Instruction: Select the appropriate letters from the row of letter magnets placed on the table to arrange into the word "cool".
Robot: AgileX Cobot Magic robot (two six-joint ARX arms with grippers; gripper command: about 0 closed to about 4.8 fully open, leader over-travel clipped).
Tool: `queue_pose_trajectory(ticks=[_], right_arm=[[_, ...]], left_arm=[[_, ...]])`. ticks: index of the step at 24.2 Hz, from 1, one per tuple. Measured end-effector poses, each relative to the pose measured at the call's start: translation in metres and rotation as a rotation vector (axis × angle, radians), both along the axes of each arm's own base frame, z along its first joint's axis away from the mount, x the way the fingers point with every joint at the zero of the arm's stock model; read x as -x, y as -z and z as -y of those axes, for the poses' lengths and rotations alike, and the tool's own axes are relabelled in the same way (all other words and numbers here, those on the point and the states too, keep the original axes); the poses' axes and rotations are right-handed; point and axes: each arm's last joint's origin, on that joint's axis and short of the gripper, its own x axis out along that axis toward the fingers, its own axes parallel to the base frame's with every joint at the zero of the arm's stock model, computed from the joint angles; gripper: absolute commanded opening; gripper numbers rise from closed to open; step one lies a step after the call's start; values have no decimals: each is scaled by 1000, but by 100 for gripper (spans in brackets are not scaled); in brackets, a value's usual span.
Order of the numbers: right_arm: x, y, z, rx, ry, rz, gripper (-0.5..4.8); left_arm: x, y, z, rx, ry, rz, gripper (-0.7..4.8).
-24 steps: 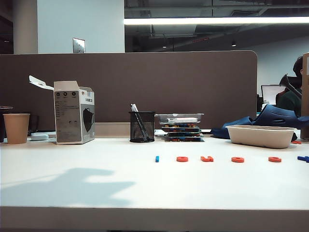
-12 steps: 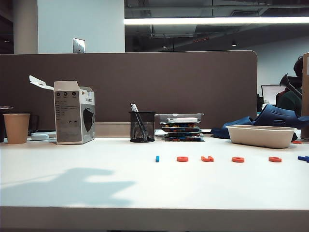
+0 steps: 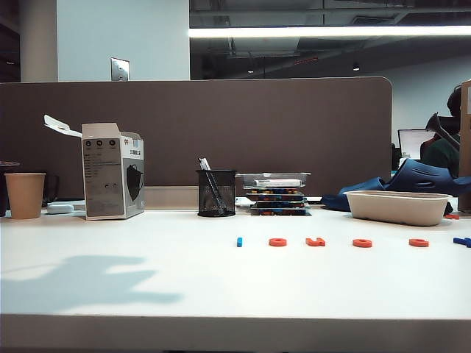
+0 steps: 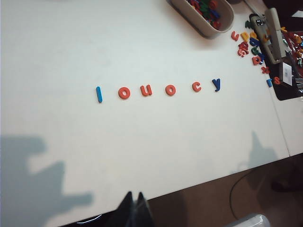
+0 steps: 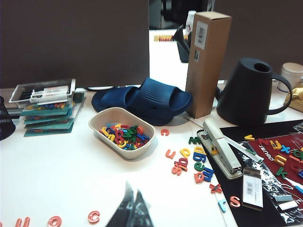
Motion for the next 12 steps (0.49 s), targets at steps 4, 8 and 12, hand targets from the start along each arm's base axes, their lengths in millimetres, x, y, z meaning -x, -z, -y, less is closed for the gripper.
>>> queue_pose_trajectory(ticks=[4,8,12], right_arm=[[-19,-11,-2,5,-72,-63,-2],[-46,-22,-5,-12,-148,-166,0],[-83,-21,-14,-23,-208,-355,95]], left_arm=[[0,0,-1,-1,-2,2,-4],[0,0,-1,-10,-18,12,-4],[0,-1,-1,-13,-22,15,-5]])
